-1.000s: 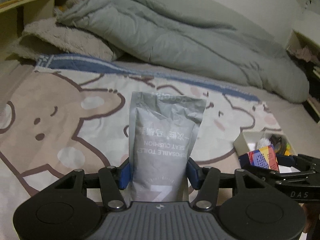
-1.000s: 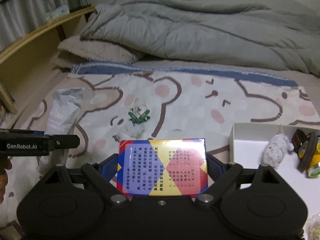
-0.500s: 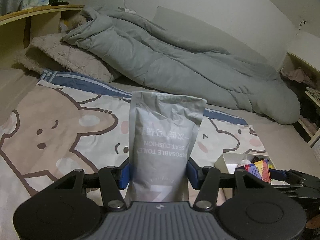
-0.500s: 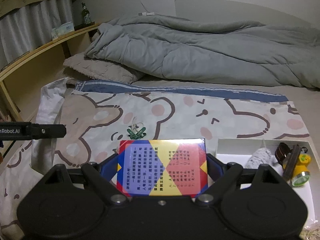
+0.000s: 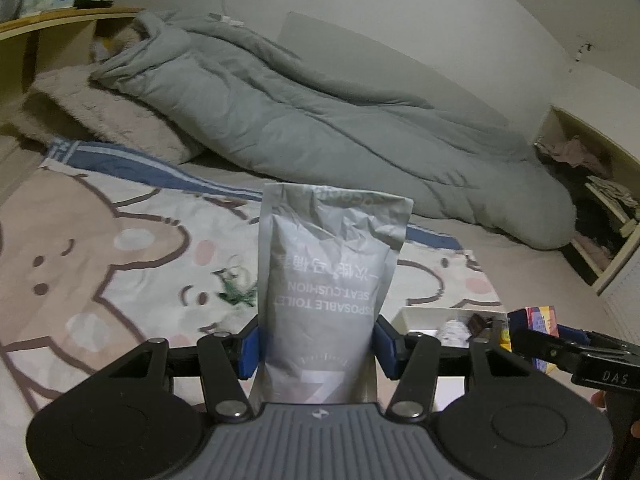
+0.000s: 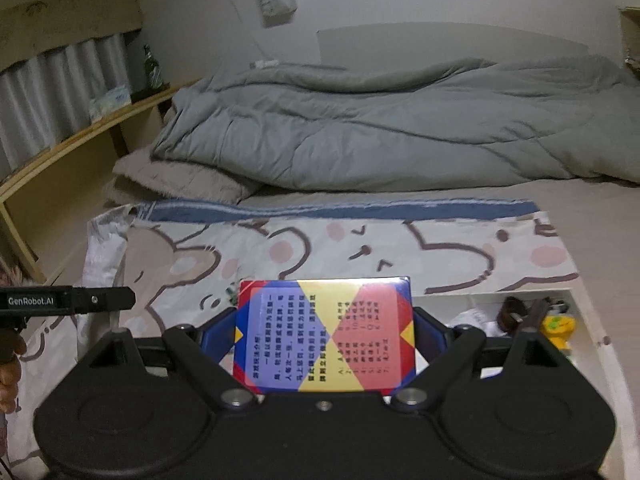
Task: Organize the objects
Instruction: 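Lift and carry the card box and grey pouch over the white box with both tools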
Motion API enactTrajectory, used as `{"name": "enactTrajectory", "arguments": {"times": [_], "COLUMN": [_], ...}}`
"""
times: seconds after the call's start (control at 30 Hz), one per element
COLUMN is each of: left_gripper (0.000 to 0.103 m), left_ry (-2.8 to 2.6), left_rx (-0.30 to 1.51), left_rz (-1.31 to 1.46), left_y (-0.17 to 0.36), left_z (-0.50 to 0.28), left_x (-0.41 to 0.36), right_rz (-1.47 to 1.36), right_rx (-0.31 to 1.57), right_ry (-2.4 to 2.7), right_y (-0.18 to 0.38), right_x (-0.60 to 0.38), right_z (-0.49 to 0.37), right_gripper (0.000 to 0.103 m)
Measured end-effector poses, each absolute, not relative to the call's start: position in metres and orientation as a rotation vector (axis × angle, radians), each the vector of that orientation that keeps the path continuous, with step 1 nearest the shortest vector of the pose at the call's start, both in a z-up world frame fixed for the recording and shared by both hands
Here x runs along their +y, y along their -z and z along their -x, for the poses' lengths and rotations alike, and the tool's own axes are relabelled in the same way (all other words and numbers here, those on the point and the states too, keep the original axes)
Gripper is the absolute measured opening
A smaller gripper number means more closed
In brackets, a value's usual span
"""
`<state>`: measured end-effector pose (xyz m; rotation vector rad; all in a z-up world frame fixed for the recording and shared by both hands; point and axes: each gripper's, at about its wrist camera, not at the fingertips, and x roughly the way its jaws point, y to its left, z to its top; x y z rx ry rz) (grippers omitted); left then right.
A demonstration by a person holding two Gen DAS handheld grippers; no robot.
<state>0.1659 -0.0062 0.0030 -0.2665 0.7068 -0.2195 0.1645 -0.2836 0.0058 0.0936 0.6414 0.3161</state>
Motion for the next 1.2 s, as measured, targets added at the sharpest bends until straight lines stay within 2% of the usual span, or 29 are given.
{"name": "enactTrajectory", "arguments": {"times": [0.63, 0.77, 0.97, 1.2], "left_gripper": [0.056, 0.056, 0.056, 0.056], "left_ry": [0.474, 0.553, 0.652, 0.735], "left_rx": [0.721, 0.725, 0.728, 0.86], "left_rz": [0.193, 0.109, -0.085, -0.181], "left_y": [0.006, 0.013, 0.032, 0.08], "left_z": [-0.183, -0.193, -0.205, -0.226], "left_x": [-0.156, -0.197, -0.251, -0.289], "right_rz": [-0.227, -0.248, -0.257, -0.283], "right_rx": [0.618, 0.604, 0.611, 0.654], "right_ry": [-0.127, -0.1, -0.069, -0.043], "right_y": [-0.001, 0.002, 0.011, 0.028], "right_x": [-0.423, -0.442, -0.465, -0.489], "right_z": [-0.158, -0.158, -0.161, -0.166], "right_gripper": [0.09, 0.09, 0.09, 0.09]}}
